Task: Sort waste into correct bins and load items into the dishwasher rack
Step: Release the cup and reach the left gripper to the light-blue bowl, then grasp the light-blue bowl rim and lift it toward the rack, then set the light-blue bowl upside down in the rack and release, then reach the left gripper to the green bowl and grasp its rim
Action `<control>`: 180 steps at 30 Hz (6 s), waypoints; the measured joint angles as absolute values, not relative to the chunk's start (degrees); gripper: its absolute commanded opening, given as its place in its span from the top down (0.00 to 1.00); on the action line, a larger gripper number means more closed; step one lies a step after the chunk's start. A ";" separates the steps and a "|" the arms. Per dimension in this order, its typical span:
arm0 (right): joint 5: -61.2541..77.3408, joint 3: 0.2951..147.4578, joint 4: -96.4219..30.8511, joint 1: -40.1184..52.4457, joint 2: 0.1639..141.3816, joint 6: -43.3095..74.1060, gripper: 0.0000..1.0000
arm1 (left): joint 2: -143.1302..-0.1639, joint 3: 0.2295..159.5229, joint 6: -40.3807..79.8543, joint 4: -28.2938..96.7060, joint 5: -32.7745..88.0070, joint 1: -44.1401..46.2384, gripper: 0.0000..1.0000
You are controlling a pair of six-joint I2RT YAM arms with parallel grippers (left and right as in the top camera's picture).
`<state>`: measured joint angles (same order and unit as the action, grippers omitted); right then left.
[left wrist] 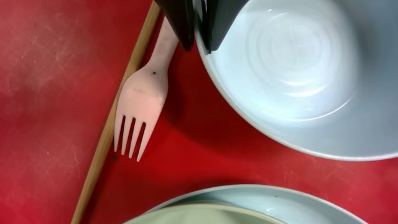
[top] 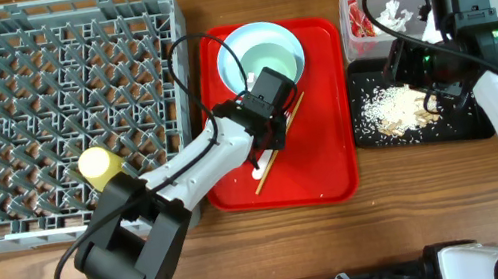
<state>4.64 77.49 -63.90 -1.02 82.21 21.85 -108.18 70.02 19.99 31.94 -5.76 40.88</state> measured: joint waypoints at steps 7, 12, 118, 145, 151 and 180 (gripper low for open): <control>4.64 77.49 -64.10 -1.02 82.21 21.85 0.34 | -107.31 73.34 19.99 37.87 -6.13 40.99 0.96; 4.64 77.49 -64.10 -1.02 82.21 21.85 0.34 | -101.80 76.60 20.01 39.88 -5.91 40.99 0.96; 4.64 77.49 -64.12 -1.02 82.21 21.87 0.29 | -102.87 78.72 17.23 38.83 61.91 -40.42 0.27; 5.13 77.49 -65.41 -8.62 82.21 23.16 0.00 | -94.19 78.72 10.52 23.64 17.69 15.20 0.01; 5.54 77.49 -65.67 -9.82 82.21 23.09 0.01 | -99.68 78.81 8.03 14.72 11.81 24.71 0.03; 5.78 77.49 -66.26 -9.82 82.21 22.90 0.00 | -117.23 78.87 -0.97 26.57 -7.86 34.70 0.72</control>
<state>5.78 77.49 -66.26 -9.82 82.21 22.90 -117.23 78.87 -0.97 26.57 -7.86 34.70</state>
